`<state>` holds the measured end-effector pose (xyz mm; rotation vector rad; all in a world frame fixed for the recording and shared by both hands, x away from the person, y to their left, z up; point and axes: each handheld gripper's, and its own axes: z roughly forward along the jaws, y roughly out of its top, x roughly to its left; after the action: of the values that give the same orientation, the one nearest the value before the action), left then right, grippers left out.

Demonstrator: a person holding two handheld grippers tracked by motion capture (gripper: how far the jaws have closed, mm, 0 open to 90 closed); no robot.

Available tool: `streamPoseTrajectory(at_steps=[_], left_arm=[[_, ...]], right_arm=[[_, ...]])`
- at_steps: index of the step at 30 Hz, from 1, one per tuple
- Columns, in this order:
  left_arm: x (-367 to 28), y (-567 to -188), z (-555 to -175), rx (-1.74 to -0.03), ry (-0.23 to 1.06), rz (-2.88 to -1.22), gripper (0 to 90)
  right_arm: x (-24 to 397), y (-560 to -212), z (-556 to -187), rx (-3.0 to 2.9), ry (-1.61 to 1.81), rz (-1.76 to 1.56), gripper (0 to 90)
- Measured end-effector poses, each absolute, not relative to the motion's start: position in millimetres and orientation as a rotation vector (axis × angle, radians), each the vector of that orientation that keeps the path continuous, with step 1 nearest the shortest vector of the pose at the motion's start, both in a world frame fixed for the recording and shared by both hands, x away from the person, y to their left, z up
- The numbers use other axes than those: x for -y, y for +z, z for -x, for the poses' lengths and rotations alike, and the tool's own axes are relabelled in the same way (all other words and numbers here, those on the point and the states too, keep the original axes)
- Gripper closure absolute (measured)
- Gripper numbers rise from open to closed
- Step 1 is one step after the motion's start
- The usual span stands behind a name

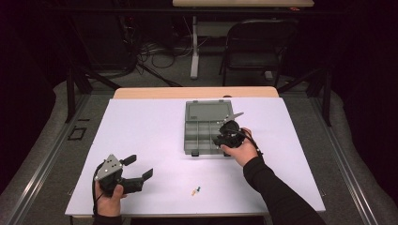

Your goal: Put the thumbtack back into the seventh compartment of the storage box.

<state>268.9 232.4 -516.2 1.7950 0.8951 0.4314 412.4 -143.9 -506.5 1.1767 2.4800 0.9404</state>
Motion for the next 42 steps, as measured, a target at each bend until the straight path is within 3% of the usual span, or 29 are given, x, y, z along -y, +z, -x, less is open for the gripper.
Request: streamPoseTrajectory(at_steps=[11, 28, 42], left_arm=[[-233.0, -516.0, -268.9, -0.896, 0.434, -1.796, 14.9], [-232.6, -516.1, -268.6, -0.897, 0.433, -1.795, 14.9], [-231.8, -516.2, -268.3, -0.900, 0.432, -1.792, 14.9]], right_arm=[[141.7, -492.0, -399.6, -2.447, 0.941, -1.133, 45.8], [127.6, -473.1, -353.0, -2.466, 1.034, -0.969, 40.1], [126.9, -484.4, -317.0, -2.470, 1.108, -0.904, 40.0]])
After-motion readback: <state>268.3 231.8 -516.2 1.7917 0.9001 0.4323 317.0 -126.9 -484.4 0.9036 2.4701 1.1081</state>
